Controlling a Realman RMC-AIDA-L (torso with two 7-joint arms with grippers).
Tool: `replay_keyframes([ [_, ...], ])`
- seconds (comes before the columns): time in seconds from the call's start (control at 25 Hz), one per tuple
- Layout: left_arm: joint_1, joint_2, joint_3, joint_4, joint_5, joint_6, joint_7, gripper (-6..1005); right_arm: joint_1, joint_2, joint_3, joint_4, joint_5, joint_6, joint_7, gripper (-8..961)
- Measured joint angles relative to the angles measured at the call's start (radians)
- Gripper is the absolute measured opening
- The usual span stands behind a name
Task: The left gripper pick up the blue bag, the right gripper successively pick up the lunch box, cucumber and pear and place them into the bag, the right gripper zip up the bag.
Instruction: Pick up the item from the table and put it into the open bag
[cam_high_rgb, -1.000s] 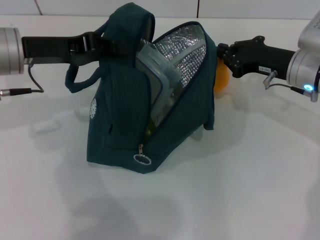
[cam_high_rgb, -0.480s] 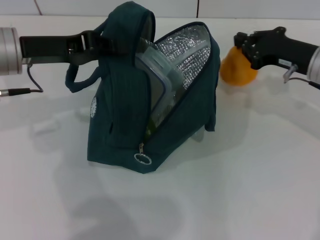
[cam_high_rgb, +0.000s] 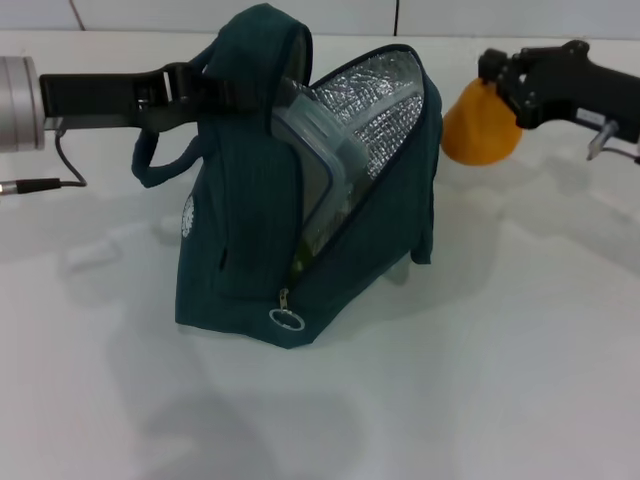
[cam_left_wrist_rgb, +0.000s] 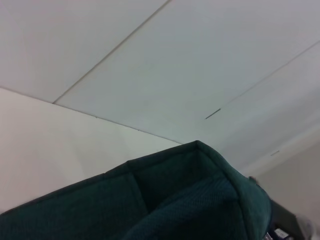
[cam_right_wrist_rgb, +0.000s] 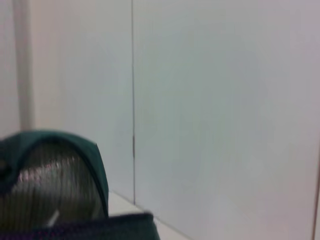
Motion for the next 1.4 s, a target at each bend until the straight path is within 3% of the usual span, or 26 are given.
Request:
replay_keyframes([
  [0.2, 0.004, -0.001, -0.001, 0.000, 0.000, 0.011, 0.000, 51, -0.057, 0.000, -0.001, -0.127, 0.027, -0.070, 0.030, 18],
  [0.64, 0.013, -0.004, 0.001, 0.000, 0.000, 0.018, 0.004, 51, -0.086, -0.005, 0.006, -0.214, 0.113, -0.285, 0.031, 17],
  [0.88, 0.010, -0.007, 0.001, 0.000, 0.000, 0.018, 0.005, 51, -0.038, -0.002, -0.038, -0.225, 0.177, -0.387, 0.048, 17],
  [1.4, 0.002, -0.016, 0.012, 0.000, -0.001, 0.020, 0.020, 51, 0.056, 0.003, -0.245, -0.185, 0.274, -0.312, 0.036, 12],
])
